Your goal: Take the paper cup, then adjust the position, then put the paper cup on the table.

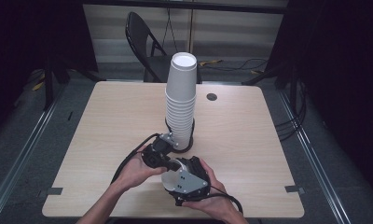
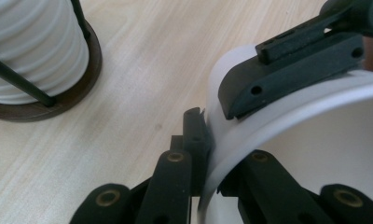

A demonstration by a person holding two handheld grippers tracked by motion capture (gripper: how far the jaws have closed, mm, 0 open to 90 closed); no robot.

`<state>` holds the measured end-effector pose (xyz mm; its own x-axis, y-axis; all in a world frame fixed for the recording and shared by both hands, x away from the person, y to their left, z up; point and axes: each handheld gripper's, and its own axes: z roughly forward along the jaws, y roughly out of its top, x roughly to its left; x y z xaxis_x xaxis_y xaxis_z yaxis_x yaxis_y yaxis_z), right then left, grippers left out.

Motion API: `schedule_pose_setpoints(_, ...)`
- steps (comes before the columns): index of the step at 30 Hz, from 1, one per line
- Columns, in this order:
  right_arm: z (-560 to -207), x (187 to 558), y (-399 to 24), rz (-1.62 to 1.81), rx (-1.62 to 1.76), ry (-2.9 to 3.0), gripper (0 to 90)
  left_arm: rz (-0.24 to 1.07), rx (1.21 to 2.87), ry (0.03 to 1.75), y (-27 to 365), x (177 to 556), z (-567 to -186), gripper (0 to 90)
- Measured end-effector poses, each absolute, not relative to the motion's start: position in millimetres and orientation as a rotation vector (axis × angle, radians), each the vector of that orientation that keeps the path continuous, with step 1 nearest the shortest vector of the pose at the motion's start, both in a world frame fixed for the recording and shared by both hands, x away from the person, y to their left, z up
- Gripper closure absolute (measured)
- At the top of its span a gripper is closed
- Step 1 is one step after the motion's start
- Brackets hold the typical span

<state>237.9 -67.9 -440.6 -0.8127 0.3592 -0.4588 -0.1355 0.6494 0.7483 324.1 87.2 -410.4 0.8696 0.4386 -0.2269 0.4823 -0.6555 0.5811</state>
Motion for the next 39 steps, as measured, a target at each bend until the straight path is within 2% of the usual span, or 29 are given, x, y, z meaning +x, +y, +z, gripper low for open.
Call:
schedule_pose_setpoints(4,-438.5,240.9,-70.9,1.131,0.215,2.270,11.0,-0.082,2.330,0.680,92.9,325.7,-410.6,81.6)
schedule_pose_setpoints(7,-437.3,243.0,-74.9,1.152,0.256,2.259,11.0,-0.061,2.258,0.703,99.6,323.1,-411.0,75.8)
schedule_pose_setpoints(11,-439.5,243.8,-80.1,1.161,0.297,2.252,11.1,-0.006,2.150,0.708,109.1,318.1,-414.5,64.6)
schedule_pose_setpoints(13,-440.3,245.5,-83.8,1.176,0.331,2.242,11.0,0.057,2.098,0.708,112.7,315.2,-415.5,54.8)
schedule_pose_setpoints(16,-440.8,248.7,-90.0,1.195,0.383,2.241,11.0,0.101,2.000,0.689,119.2,311.9,-415.5,45.6)
schedule_pose_setpoints(22,-444.1,256.2,-101.7,1.200,0.462,2.231,11.0,0.192,1.875,0.749,134.5,307.6,-411.2,33.6)
schedule_pose_setpoints(29,-440.7,263.8,-116.1,1.276,0.581,2.199,11.0,0.320,1.872,0.786,152.1,304.5,-420.2,29.6)
schedule_pose_setpoints(39,-440.5,277.1,-136.8,1.368,0.748,2.153,11.0,0.373,1.859,0.873,176.5,299.7,-433.2,18.0)
